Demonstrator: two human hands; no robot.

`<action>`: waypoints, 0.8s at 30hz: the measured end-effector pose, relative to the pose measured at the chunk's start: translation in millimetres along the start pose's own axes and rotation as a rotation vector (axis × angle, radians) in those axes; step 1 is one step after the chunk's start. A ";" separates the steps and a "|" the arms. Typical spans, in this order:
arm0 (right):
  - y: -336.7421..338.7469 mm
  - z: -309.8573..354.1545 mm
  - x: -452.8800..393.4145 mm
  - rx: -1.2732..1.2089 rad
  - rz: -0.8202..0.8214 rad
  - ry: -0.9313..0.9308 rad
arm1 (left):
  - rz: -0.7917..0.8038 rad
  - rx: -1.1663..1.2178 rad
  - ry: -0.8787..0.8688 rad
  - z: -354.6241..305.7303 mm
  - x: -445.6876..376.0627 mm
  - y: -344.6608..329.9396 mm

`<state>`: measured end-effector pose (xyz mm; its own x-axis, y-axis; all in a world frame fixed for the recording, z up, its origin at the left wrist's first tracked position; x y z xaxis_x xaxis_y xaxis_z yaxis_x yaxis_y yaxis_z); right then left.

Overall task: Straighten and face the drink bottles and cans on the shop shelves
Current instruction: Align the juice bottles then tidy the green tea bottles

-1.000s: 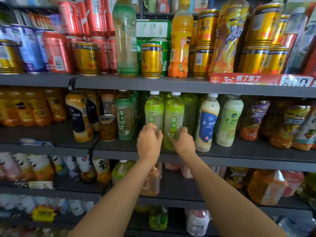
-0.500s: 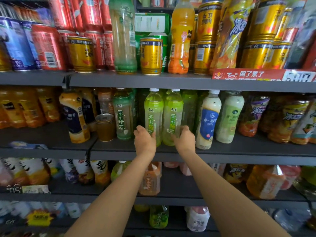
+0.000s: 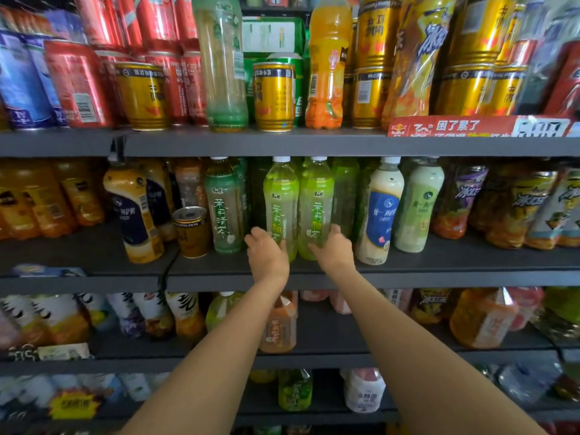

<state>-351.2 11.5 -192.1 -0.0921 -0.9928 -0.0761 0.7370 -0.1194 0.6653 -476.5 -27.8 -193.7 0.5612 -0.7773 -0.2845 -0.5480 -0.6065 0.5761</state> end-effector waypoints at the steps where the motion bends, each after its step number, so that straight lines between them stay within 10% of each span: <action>1: 2.7 -2.0 2.6 0.005 -0.033 0.020 | -0.042 0.008 -0.021 0.0 4.4 -0.1; 9: 72.6 -38.5 10.5 -0.123 -0.472 -0.026 | -0.021 0.084 -0.450 -69.6 46.7 -28.5; 24: 68.6 -74.8 -47.5 -0.210 -0.083 -0.078 | 0.109 0.198 -0.331 -97.5 58.4 -82.3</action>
<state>-246.2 50.0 -198.4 -0.2039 -0.9771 -0.0610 0.8471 -0.2073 0.4894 -338.2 -7.0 -183.0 0.2806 -0.8313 -0.4798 -0.7207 -0.5126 0.4668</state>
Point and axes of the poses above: each hand's wrist, its own x-axis away from the middle knuckle, its own y-axis out of the back of the hand, z = x × y, the point moved 4 cm from there along -x, towards the middle knuckle, and after that the axes turned 6 degrees about -y, right-handed, at the moved point
